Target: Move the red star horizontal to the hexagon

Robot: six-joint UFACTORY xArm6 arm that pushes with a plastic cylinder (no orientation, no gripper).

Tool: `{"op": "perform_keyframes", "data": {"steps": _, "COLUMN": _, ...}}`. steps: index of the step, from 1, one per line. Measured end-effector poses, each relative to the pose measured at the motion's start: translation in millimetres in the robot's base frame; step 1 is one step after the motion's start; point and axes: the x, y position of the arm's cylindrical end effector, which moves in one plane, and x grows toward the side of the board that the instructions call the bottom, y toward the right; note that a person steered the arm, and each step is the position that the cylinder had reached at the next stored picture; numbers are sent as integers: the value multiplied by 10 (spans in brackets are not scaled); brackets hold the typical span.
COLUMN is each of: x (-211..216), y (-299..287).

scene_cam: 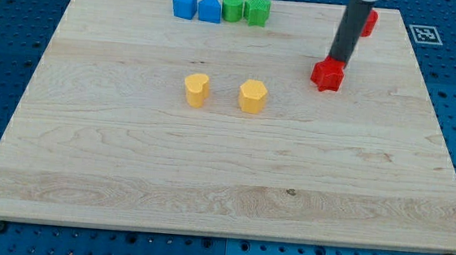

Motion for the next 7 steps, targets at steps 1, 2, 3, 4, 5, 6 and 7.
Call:
{"op": "perform_keyframes", "data": {"steps": 1, "x": 0, "y": -221}}
{"op": "perform_keyframes", "data": {"steps": 2, "x": 123, "y": -233}}
{"op": "perform_keyframes", "data": {"steps": 3, "x": 221, "y": -164}}
{"op": "perform_keyframes", "data": {"steps": 4, "x": 274, "y": -152}}
{"op": "perform_keyframes", "data": {"steps": 5, "x": 515, "y": -152}}
{"op": "perform_keyframes", "data": {"steps": 6, "x": 665, "y": -152}}
{"op": "perform_keyframes", "data": {"steps": 7, "x": 664, "y": -152}}
